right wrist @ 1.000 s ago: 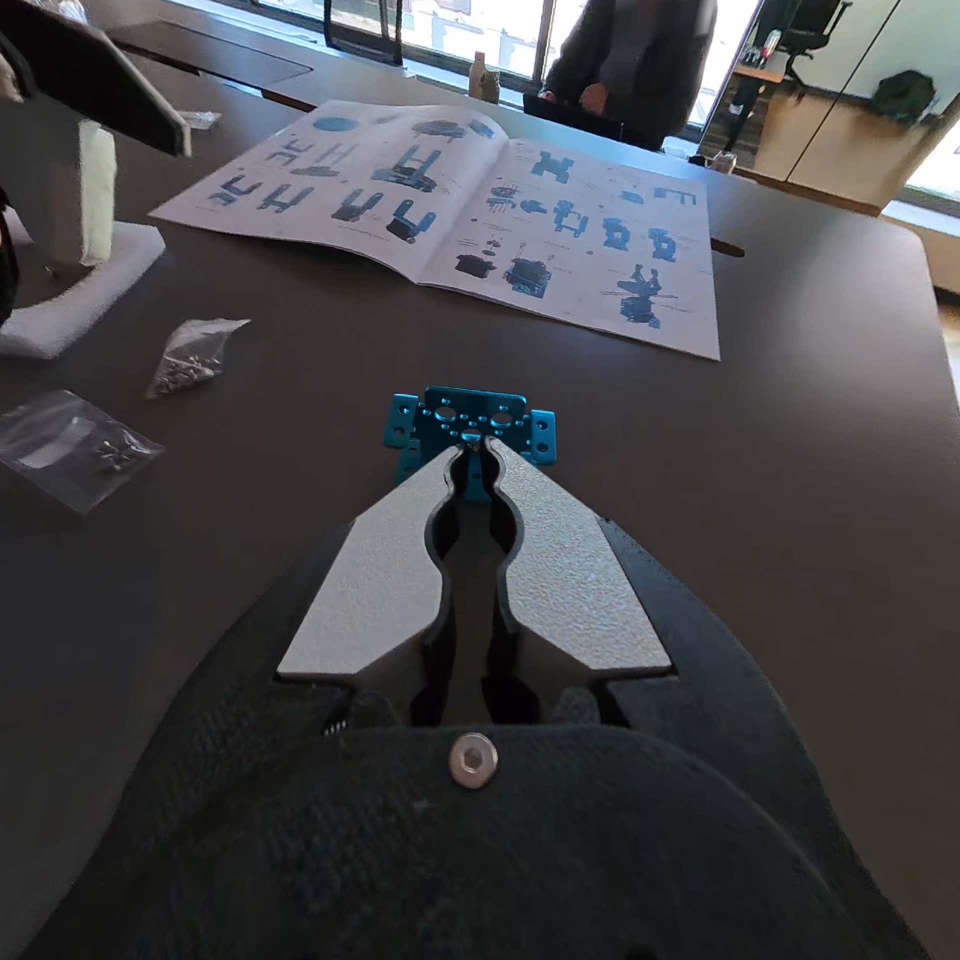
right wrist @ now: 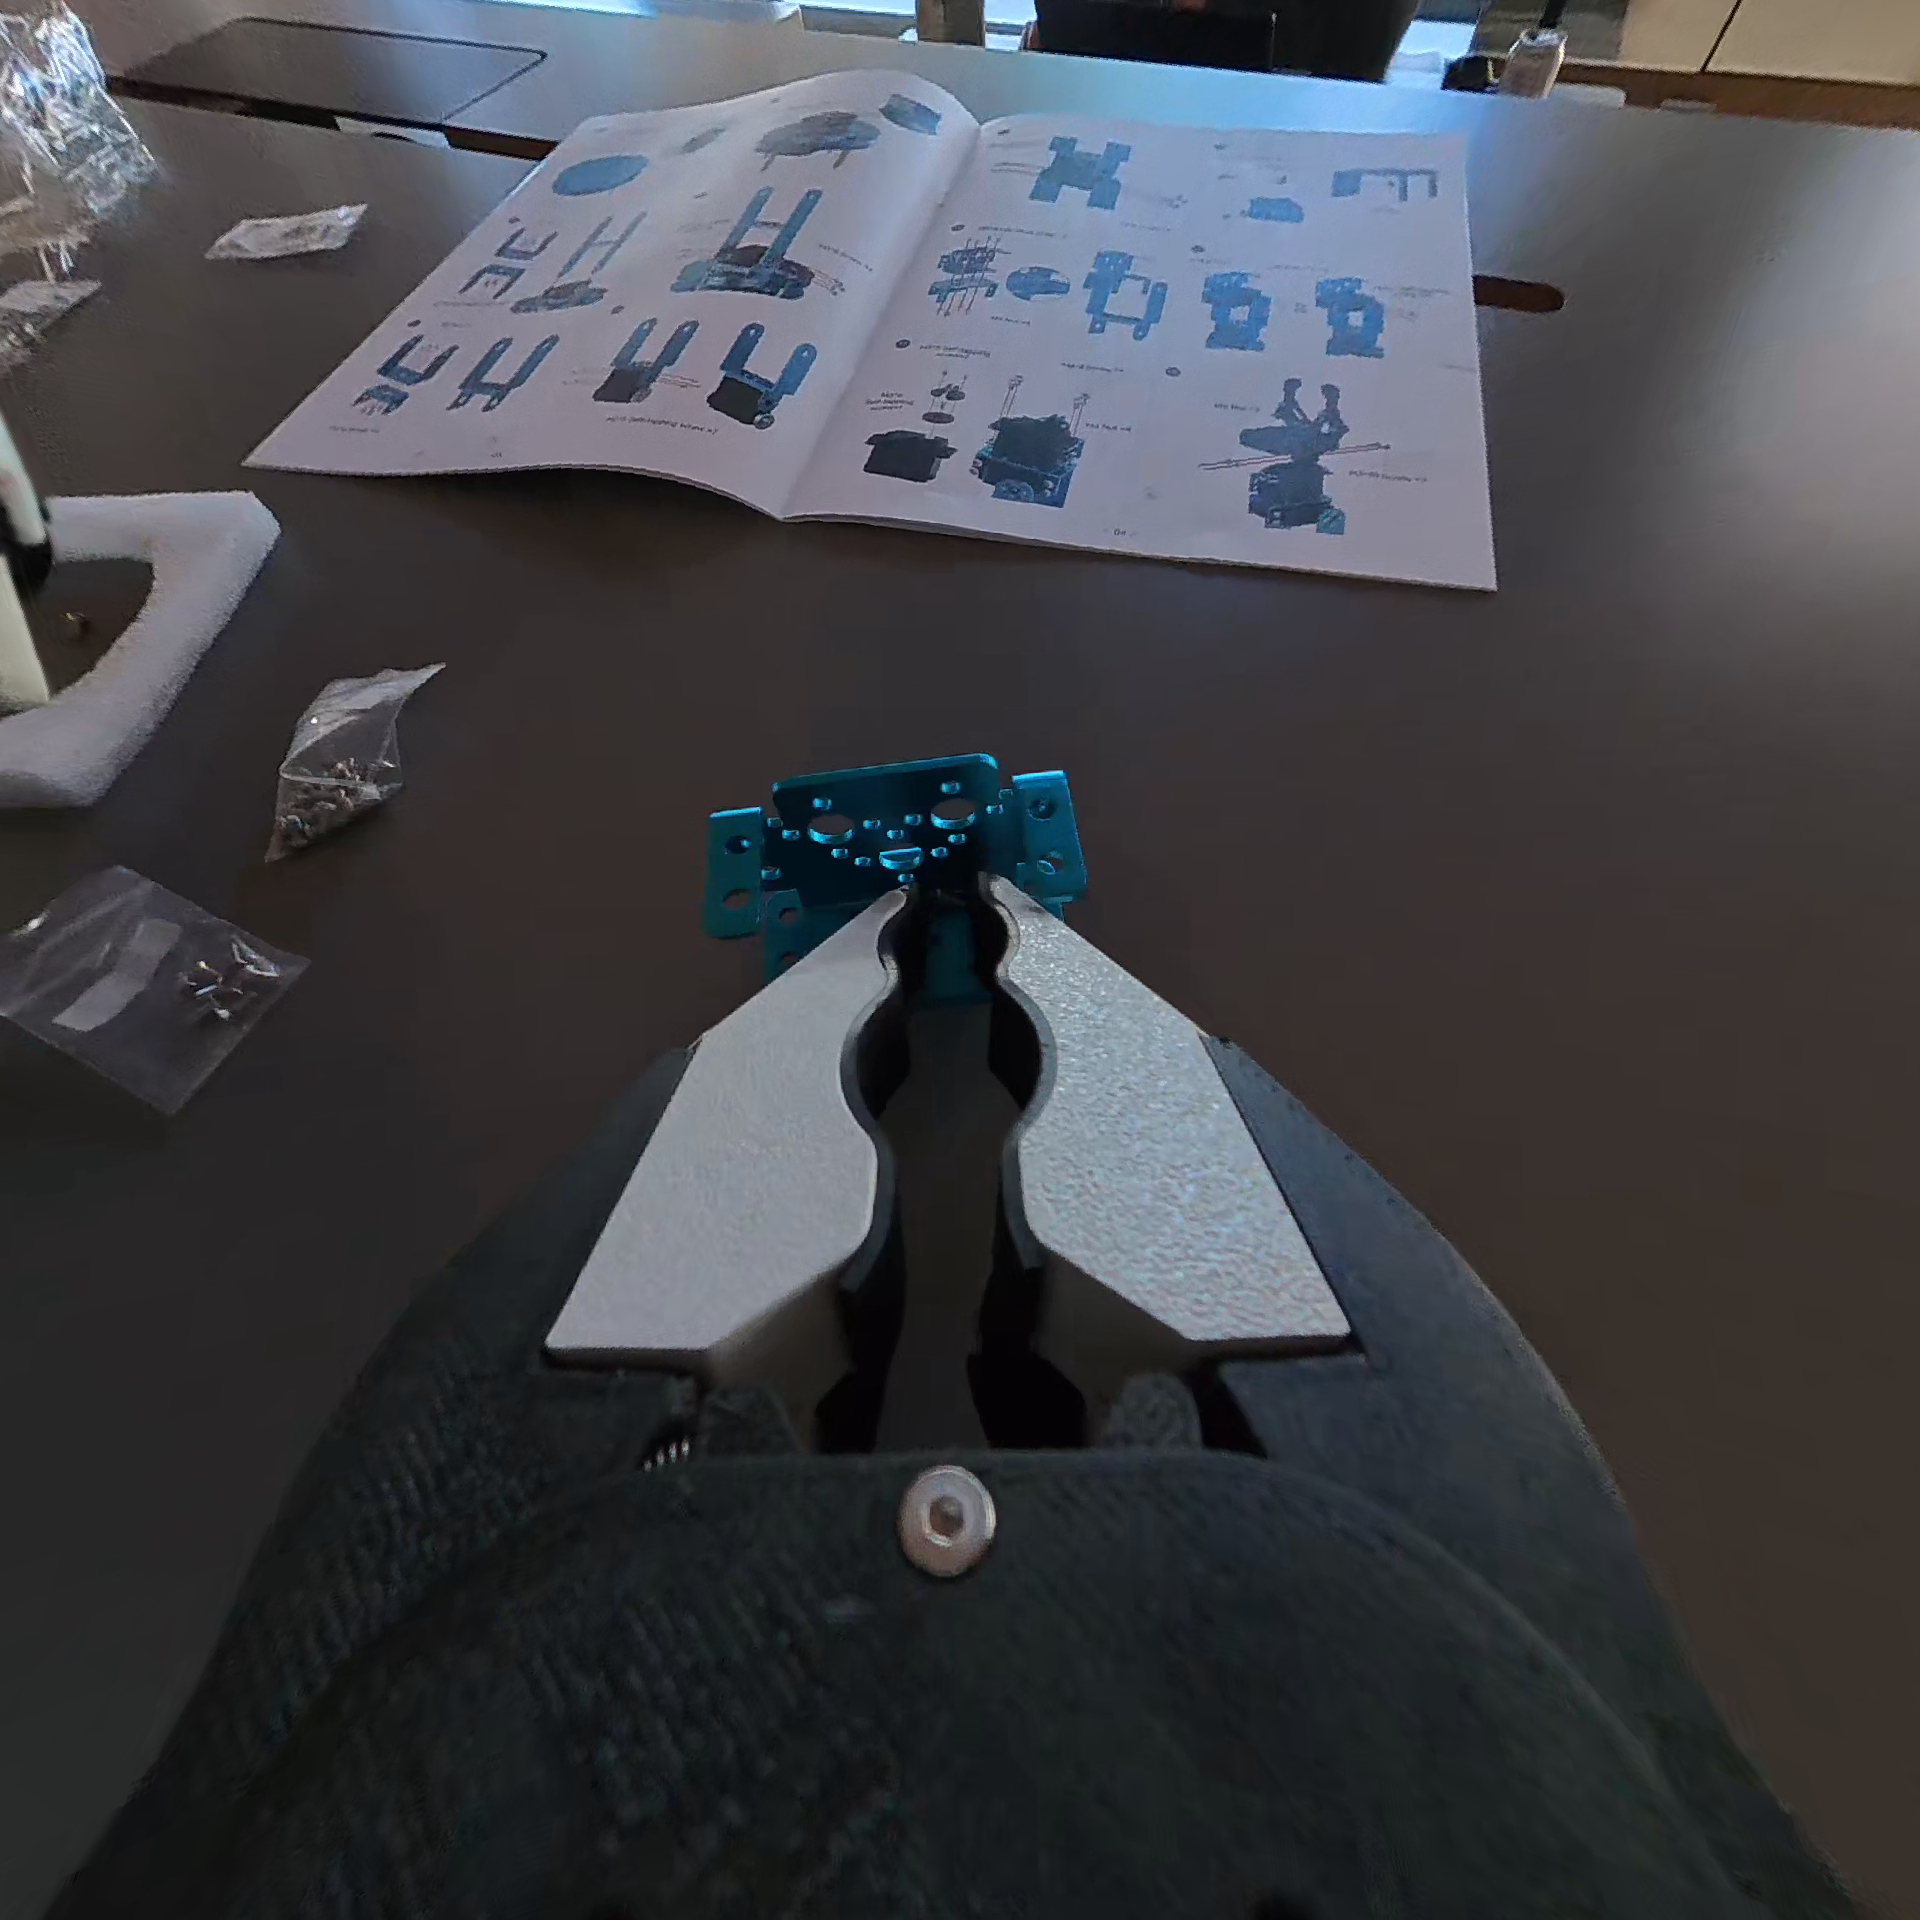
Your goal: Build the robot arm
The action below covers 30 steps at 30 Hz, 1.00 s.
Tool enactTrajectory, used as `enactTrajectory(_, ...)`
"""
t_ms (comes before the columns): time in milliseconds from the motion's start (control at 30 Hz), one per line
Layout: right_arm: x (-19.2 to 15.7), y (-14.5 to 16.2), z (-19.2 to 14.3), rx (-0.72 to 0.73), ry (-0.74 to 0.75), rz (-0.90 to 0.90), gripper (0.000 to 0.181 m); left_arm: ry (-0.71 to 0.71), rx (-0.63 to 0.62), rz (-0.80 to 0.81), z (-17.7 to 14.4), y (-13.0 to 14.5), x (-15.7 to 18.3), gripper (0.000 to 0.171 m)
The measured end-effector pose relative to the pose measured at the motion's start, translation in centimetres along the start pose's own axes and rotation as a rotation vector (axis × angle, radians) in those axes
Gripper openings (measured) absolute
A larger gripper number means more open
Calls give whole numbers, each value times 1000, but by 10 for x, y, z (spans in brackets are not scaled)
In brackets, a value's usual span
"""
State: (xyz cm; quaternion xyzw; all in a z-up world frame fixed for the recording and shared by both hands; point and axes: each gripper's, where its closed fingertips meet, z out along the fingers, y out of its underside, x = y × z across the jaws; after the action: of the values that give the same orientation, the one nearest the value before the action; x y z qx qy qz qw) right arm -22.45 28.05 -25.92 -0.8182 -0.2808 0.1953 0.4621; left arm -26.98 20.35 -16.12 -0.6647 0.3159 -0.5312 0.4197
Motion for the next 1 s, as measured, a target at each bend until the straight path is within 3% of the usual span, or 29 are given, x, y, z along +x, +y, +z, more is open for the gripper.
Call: enactTrajectory(1000,-6,3,-9,5,-57,3,3,45,-17,-23,4,3,9,22)
